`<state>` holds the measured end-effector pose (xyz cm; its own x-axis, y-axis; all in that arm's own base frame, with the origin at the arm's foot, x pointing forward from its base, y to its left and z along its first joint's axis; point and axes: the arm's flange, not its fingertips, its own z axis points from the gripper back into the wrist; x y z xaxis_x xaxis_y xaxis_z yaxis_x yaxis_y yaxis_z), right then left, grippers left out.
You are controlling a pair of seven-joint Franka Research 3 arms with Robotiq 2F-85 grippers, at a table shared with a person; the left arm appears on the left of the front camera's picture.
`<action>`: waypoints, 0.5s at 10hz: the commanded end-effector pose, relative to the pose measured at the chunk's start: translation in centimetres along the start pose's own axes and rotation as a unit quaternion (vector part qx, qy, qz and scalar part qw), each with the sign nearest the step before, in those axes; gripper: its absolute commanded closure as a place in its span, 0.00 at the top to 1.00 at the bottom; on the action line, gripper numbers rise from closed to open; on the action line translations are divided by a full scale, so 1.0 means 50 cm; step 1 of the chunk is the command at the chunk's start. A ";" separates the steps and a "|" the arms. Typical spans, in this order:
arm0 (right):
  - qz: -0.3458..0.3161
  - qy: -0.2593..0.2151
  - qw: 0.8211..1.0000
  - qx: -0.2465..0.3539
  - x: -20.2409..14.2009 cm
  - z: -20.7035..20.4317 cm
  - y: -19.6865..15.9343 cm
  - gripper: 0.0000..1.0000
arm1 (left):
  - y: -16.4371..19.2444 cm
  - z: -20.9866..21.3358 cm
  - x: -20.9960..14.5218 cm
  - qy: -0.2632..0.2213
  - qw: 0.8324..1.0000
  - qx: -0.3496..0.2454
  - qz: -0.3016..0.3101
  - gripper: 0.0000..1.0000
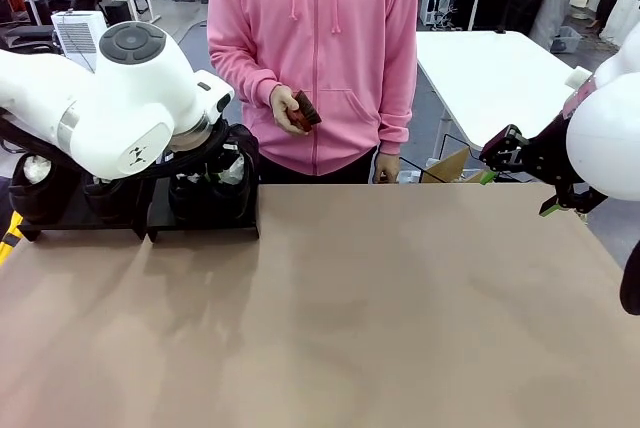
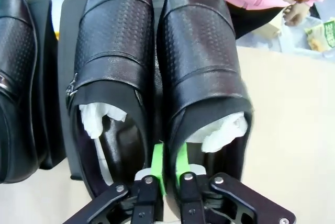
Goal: Organize the shoes by placing them on the stand.
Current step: Place the Shoe from the middle of the table onto the Shoes Stand.
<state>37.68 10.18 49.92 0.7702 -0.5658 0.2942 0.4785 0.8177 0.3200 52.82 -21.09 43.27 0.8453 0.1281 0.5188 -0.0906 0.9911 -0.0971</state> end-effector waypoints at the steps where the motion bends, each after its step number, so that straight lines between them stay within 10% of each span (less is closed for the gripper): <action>1: 0.005 0.006 1.000 0.010 0.004 0.003 -0.004 1.00 | 0.005 -0.003 0.013 -0.006 1.000 0.015 0.015 0.61; 5: 0.005 0.006 1.000 0.010 0.004 0.003 -0.004 1.00 | 0.002 0.033 0.011 -0.035 0.999 0.013 0.011 0.61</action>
<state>37.69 10.18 49.92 0.7703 -0.5658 0.2942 0.4785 0.8177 0.3199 52.94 -20.84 44.27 0.8323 0.1410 0.5362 -0.1010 0.9895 -0.1034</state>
